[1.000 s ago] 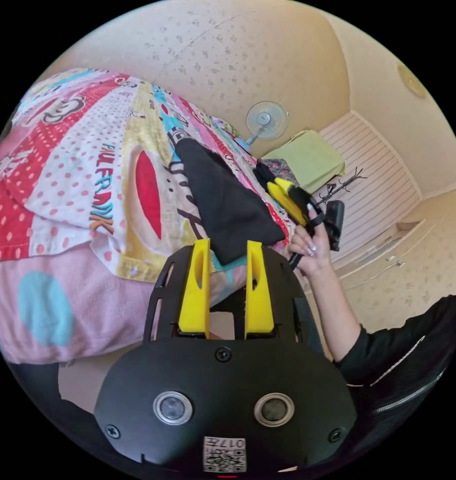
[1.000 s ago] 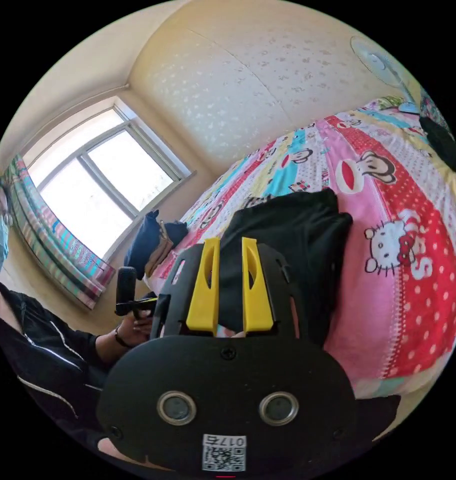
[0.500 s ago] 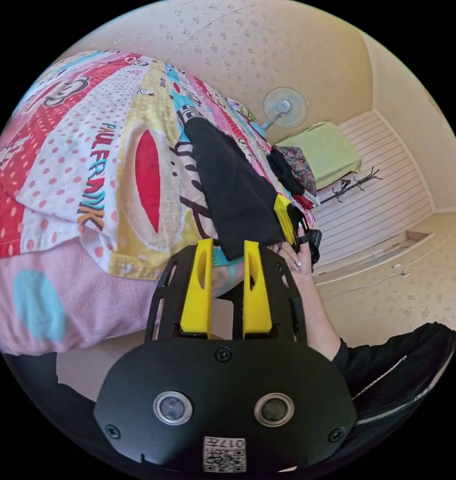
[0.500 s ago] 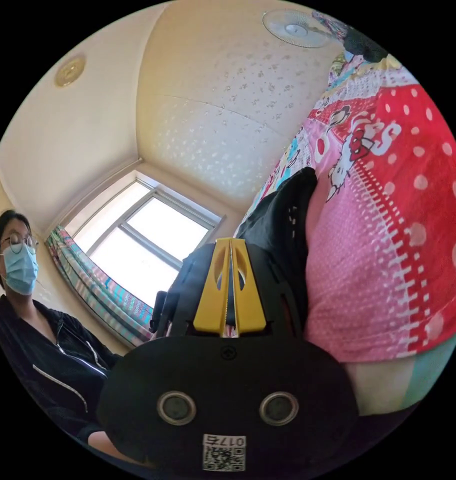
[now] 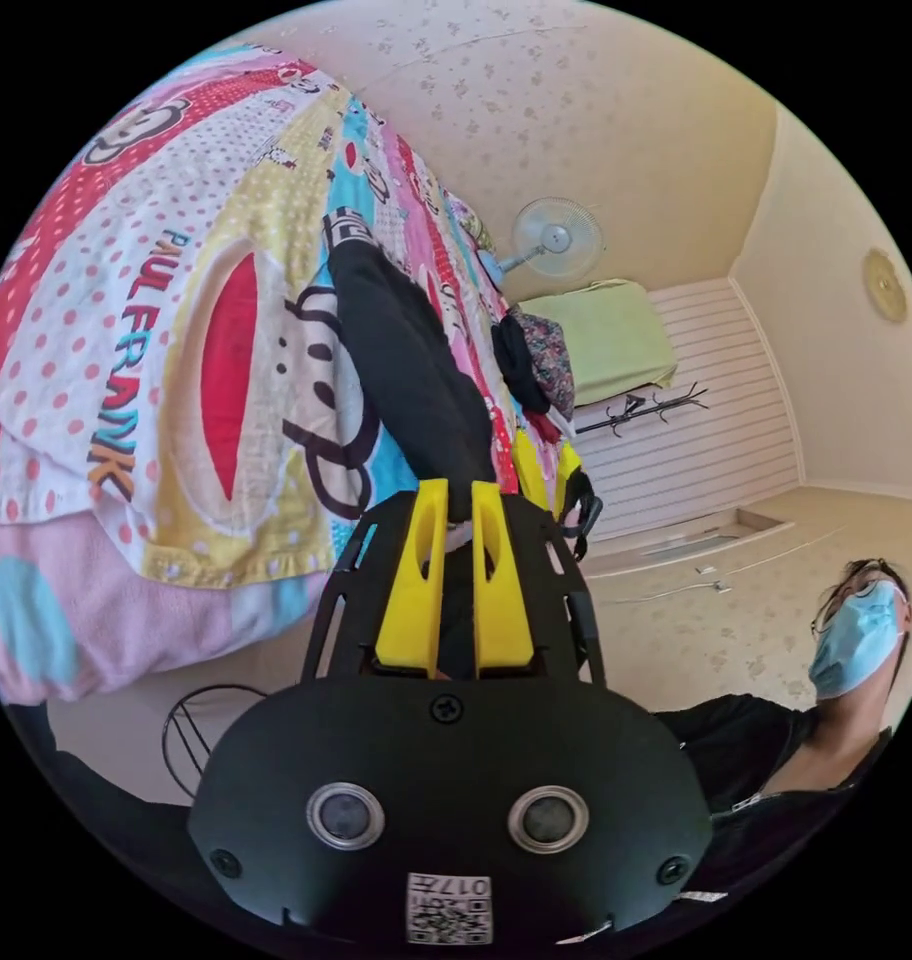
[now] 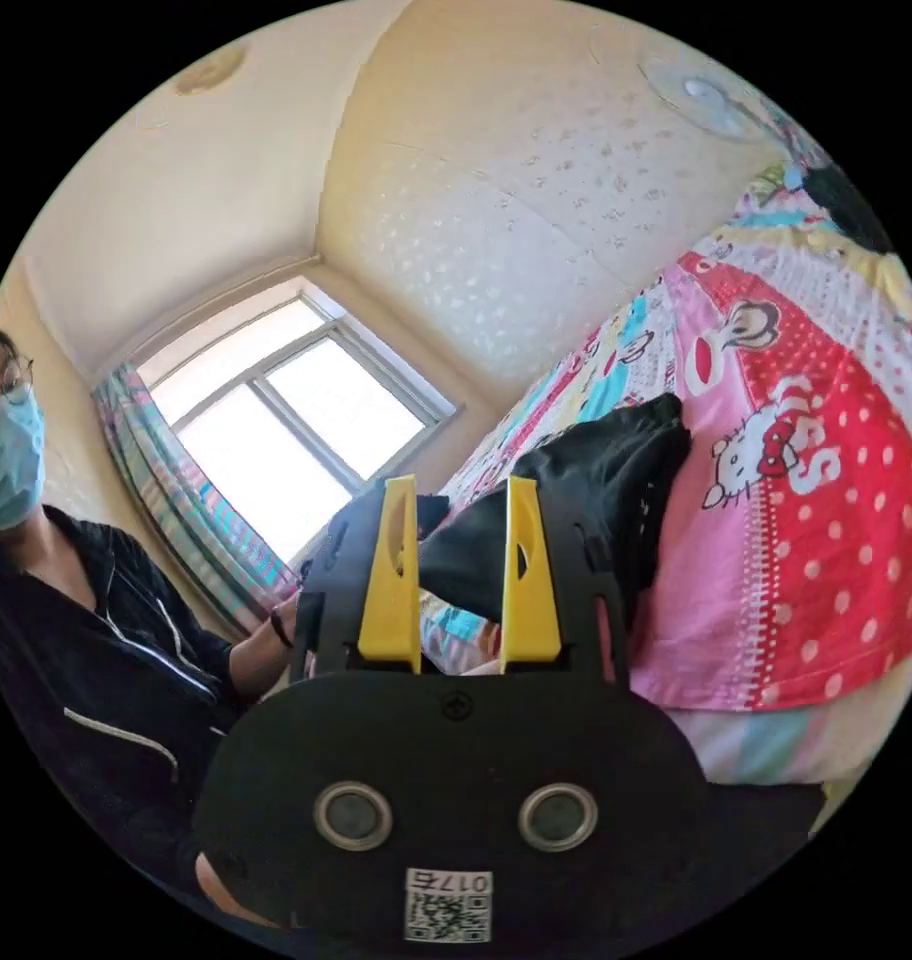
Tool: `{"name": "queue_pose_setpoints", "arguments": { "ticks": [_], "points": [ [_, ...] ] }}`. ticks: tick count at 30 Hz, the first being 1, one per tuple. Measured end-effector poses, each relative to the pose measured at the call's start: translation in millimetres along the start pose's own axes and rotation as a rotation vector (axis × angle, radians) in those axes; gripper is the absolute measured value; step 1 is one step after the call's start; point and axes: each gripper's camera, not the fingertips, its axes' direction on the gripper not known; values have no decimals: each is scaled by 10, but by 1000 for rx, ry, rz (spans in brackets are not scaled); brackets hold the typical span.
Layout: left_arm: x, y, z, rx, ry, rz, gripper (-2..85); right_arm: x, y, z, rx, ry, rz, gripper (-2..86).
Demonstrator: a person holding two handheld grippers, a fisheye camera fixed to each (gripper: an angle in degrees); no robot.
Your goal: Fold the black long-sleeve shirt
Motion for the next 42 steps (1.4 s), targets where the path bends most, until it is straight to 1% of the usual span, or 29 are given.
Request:
{"name": "queue_pose_setpoints", "arguments": {
  "ticks": [1,3,6,8,9,10,11,12,14,15,19,21,23,25,27,29,31,33,35,39,40,42],
  "points": [
    [60,-59,-5,-2,7,1,48,-118,-32,0,-25,35,-55,147],
    [159,-140,3,-1,5,13,49,-562,-76,142,-142,212,-270,195],
    [294,-255,47,20,18,35,49,-968,51,555,-281,341,-498,230],
    [335,-315,76,29,38,29,49,-1095,92,854,-379,413,-532,225],
    [351,-344,87,40,50,20,49,-1157,109,1058,-445,502,-532,205],
    [361,-358,93,54,63,8,49,-1189,127,1148,-467,548,-542,195],
    [367,-359,95,62,68,5,49,-1258,179,1301,-481,661,-577,172],
    [379,-348,105,74,73,7,49,-1328,242,1413,-466,786,-621,149],
    [370,-317,127,77,75,6,49,-1413,308,1511,-432,922,-661,113],
    [339,-291,124,82,82,-4,50,-1461,323,1531,-416,943,-674,87],
    [79,-166,37,114,194,-98,58,-1532,296,1468,-351,911,-648,71],
    [-17,-64,-43,153,208,-110,67,-1538,251,1378,-308,850,-609,68],
    [-101,74,-125,218,202,-133,87,-1548,226,1327,-283,829,-596,66],
    [-206,274,-228,373,197,-178,149,-1567,215,1293,-263,831,-593,65],
    [-255,357,-235,469,193,-180,183,-1593,199,1243,-236,821,-585,65],
    [-308,310,-123,431,216,-192,201,-1602,183,1206,-218,811,-574,65],
    [-359,196,96,353,229,-211,212,-1604,171,1169,-204,804,-569,65],
    [-389,138,227,349,252,-224,210,-1585,153,1125,-199,794,-563,65],
    [-429,76,339,356,318,-238,196,-1558,133,1073,-184,790,-549,65],
    [-599,-56,572,279,463,-329,133,-1415,32,810,-113,712,-461,67],
    [-636,-68,612,268,503,-344,105,-1395,23,779,-110,709,-456,68],
    [-693,-90,669,249,580,-363,76,-1355,6,705,-117,717,-466,69]
  ]
}}
